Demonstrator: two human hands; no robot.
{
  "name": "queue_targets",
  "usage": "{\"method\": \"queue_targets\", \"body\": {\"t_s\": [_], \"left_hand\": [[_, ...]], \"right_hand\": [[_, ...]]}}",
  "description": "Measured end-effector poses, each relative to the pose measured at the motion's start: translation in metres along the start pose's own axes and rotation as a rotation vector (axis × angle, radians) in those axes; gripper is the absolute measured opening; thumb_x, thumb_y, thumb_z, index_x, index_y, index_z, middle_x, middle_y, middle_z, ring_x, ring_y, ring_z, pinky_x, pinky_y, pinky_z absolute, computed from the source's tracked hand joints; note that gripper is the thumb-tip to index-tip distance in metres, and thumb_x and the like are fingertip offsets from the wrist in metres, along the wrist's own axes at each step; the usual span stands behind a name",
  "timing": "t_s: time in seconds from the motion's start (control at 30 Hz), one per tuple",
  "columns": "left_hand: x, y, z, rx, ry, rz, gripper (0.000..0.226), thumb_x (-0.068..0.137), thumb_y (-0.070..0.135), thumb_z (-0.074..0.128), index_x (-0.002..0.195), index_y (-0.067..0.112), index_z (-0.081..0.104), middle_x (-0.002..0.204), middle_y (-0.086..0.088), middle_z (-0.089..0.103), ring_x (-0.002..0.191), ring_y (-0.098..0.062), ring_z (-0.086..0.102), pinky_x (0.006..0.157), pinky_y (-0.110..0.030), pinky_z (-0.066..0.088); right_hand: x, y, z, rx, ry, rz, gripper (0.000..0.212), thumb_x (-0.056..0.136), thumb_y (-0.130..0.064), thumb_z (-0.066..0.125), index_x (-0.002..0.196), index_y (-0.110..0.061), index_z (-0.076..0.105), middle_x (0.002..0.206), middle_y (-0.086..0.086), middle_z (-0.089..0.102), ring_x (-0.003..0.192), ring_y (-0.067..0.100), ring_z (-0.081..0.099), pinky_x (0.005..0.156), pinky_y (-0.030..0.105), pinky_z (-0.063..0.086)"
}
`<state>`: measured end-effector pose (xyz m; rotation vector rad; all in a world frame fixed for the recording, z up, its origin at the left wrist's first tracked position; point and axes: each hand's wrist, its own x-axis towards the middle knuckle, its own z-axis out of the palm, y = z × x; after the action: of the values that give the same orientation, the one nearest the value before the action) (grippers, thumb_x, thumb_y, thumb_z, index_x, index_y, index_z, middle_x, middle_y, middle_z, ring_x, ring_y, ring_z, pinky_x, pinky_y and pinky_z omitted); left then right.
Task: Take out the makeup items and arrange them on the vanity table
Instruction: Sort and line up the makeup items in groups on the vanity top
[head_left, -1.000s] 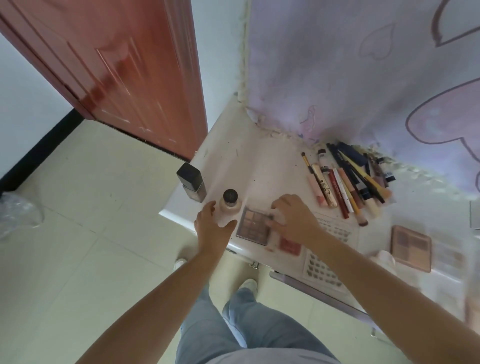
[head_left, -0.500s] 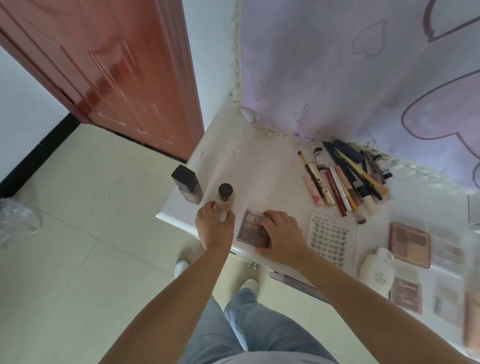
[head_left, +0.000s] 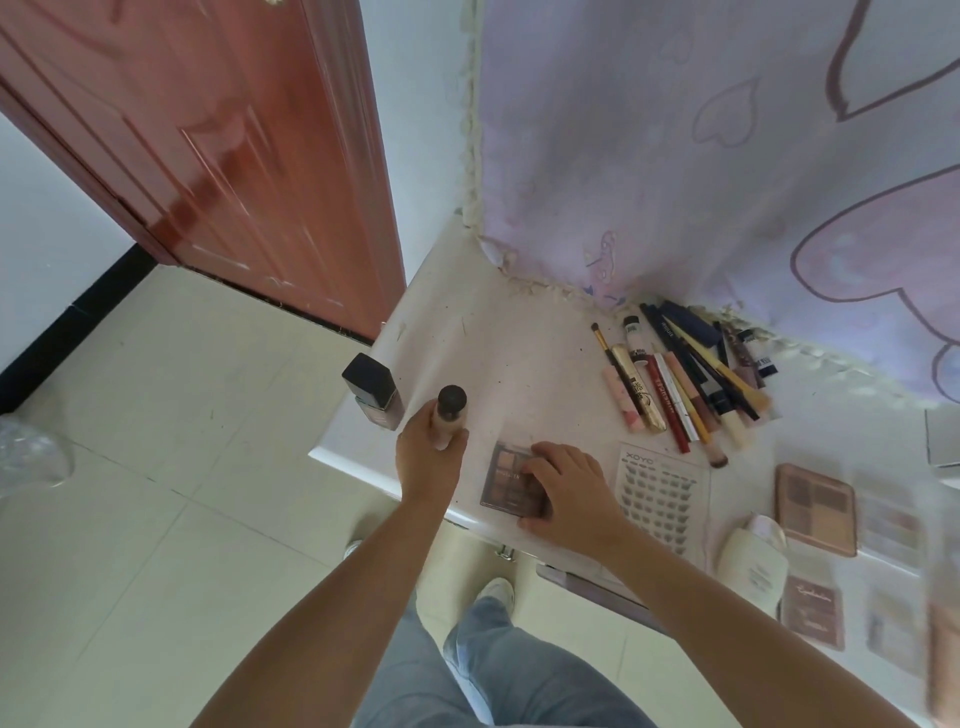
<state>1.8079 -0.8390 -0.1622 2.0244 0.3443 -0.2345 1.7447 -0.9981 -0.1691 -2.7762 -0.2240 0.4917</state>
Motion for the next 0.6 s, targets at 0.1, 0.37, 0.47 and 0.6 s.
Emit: {"method": "queue_targets", "body": {"t_s": [0.1, 0.37, 0.47, 0.6], "left_hand": [[-0.002, -0.006, -0.005, 0.008, -0.040, 0.049, 0.019, 0.077, 0.006, 0.065, 0.094, 0.013, 0.059, 0.073, 0.014, 0.055, 0.071, -0.013, 0.047, 0.060, -0.016, 0.036], [-0.001, -0.014, -0.038, 0.047, -0.283, 0.056, 0.040, 0.081, -0.002, 0.060, 0.119, 0.006, 0.048, 0.106, -0.001, 0.054, 0.095, -0.016, 0.049, 0.082, -0.024, 0.037], [0.006, -0.008, -0.043, 0.097, -0.339, 0.047, 0.041, 0.084, -0.004, 0.055, 0.123, 0.006, 0.048, 0.112, -0.005, 0.055, 0.102, -0.022, 0.051, 0.086, -0.025, 0.038], [0.006, -0.006, -0.042, 0.128, -0.279, 0.030, 0.033, 0.085, -0.005, 0.047, 0.115, 0.006, 0.053, 0.101, -0.013, 0.060, 0.099, -0.034, 0.055, 0.080, -0.032, 0.043]], "right_hand": [[-0.001, 0.002, -0.002, -0.015, -0.012, 0.003, 0.061, 0.076, -0.043, 0.060, 0.128, -0.017, 0.042, 0.142, 0.001, 0.032, 0.130, 0.017, 0.028, 0.106, 0.027, 0.015], [0.002, 0.000, -0.003, -0.012, 0.001, -0.007, 0.061, 0.076, -0.043, 0.060, 0.128, -0.017, 0.043, 0.143, 0.001, 0.031, 0.132, 0.015, 0.026, 0.107, 0.025, 0.012], [0.002, -0.001, -0.003, -0.009, -0.005, -0.004, 0.061, 0.076, -0.043, 0.060, 0.129, -0.017, 0.042, 0.144, 0.001, 0.031, 0.132, 0.015, 0.026, 0.108, 0.026, 0.012], [0.003, -0.002, -0.003, 0.003, -0.009, 0.019, 0.064, 0.076, -0.043, 0.060, 0.131, -0.018, 0.040, 0.145, 0.000, 0.029, 0.133, 0.015, 0.025, 0.108, 0.025, 0.011]]}}
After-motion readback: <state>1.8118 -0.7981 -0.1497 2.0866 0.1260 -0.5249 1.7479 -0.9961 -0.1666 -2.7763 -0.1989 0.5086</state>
